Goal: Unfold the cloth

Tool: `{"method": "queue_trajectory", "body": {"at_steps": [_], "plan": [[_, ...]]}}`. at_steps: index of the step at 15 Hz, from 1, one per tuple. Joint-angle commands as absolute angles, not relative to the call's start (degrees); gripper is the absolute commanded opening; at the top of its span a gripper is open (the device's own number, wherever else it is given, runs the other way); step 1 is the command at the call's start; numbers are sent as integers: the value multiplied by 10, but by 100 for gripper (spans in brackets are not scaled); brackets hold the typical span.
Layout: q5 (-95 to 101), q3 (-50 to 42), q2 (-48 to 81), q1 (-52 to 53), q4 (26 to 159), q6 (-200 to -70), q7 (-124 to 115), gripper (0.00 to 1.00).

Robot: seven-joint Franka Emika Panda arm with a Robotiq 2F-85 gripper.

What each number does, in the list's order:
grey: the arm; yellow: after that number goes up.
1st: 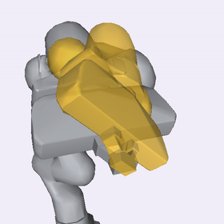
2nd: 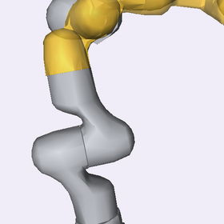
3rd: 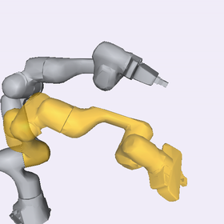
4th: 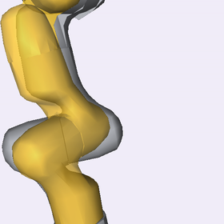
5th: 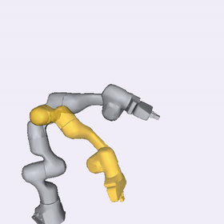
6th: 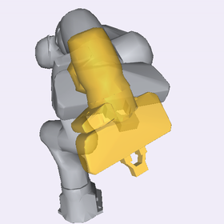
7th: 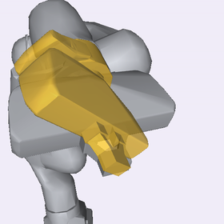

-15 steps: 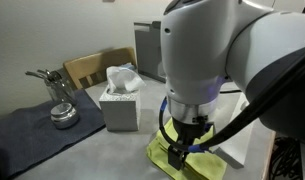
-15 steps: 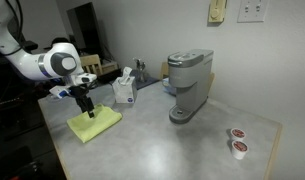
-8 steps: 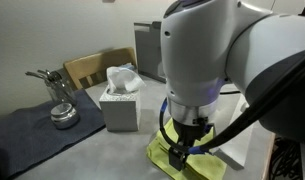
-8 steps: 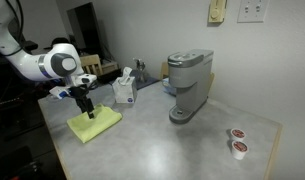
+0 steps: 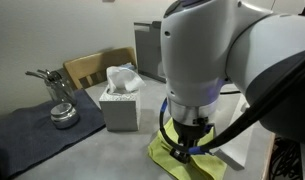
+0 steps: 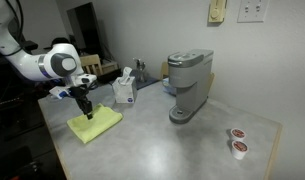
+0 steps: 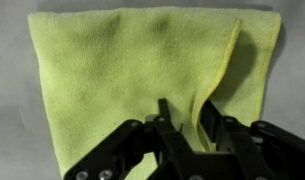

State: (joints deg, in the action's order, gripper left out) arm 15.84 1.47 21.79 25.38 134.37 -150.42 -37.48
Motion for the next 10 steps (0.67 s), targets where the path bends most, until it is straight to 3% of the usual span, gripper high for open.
{"method": "queue_trajectory", "body": {"at_steps": [1,3,10], "plan": [[171,12,230,257,1333,-1497,-379,8],[171,12,230,257,1333,-1496,-379,1],[171,13,226,256,1334,-1495,-376,1]]}}
